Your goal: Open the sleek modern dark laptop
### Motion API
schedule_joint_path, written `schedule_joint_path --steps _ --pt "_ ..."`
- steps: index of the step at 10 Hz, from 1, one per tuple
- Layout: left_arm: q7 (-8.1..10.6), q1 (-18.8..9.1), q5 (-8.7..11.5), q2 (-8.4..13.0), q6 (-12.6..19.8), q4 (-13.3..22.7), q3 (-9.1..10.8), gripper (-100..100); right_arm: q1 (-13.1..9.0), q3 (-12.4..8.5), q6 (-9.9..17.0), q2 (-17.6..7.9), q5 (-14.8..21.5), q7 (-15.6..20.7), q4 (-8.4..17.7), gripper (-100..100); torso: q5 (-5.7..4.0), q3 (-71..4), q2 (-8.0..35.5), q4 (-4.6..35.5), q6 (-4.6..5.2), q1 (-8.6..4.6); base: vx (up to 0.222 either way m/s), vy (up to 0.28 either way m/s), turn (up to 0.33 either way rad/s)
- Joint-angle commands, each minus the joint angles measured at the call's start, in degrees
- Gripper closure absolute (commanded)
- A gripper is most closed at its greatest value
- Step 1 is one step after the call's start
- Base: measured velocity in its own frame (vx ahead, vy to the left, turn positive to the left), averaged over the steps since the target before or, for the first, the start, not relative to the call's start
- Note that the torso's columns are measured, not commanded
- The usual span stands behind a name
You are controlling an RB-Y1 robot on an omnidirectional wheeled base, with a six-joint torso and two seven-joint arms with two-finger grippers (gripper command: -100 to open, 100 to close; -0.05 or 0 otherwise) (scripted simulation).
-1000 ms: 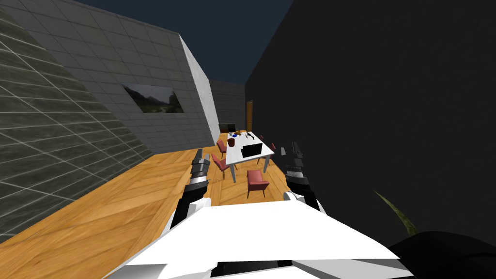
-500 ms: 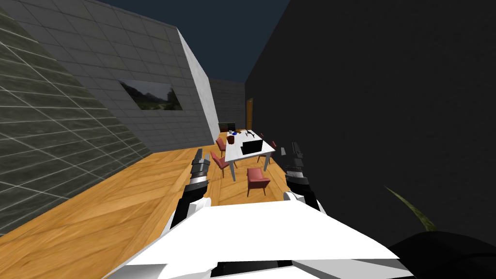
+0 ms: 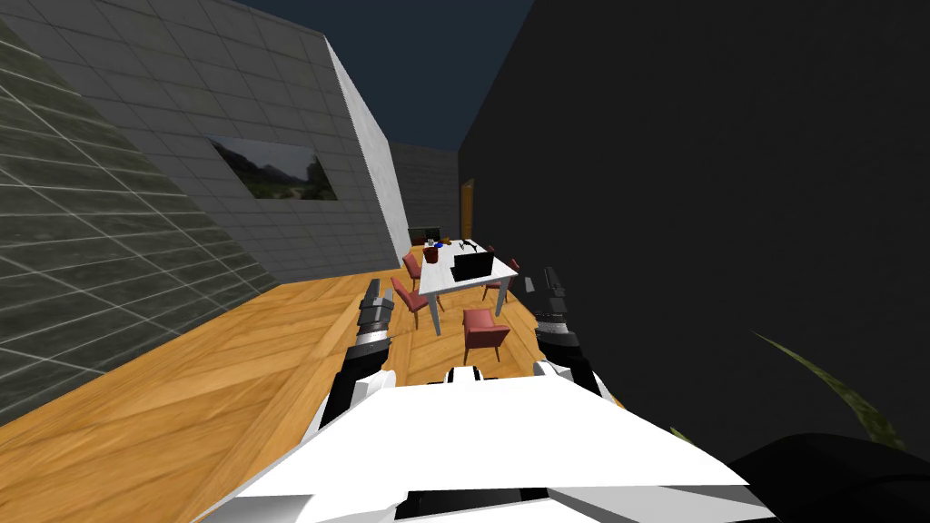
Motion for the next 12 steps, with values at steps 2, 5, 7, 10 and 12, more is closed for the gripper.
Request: schedule_joint_path --steps 2,5,7,10,12 --pt "0.0 0.0 0.0 0.0 0.0 0.0 0.0 0 -0.34 0.33 -0.19 -4.94 2.75 3.35 0.67 -100 0.0 -0.32 0.16 0.21 0.0 -0.01 -0.008 0.07 -0.076" --pt "0.0 0.0 0.0 -0.01 0.0 0.0 -0.01 0 -0.71 0.86 -0.62 -8.07 6.47 7.7 1.77 -100 -0.02 -0.3 0.21 0.24 0.0 -0.05 -0.02 0.099 -0.098" --pt "0.0 0.0 0.0 -0.01 0.0 0.0 -0.01 0 -1.15 1.26 -0.89 -9.77 9.6 10.98 2.87 -100 -0.01 -0.34 0.15 0.22 0.0 -0.06 -0.014 0.114 -0.11" --pt "0.0 0.0 0.0 0.0 0.0 0.0 -0.01 0 -1.84 1.66 -1.08 -11.25 13.18 15.35 4.31 -100 -0.04 -0.33 0.18 0.23 -0.01 -0.16 -0.011 0.105 -0.071" --pt "0.0 0.0 0.0 -0.01 0.0 0.0 -0.01 0 -2.28 1.84 -1.13 -11.93 15.12 17.5 5.17 -100 -0.02 -0.31 0.2 0.23 0.0 -0.04 -0.011 0.103 -0.08"
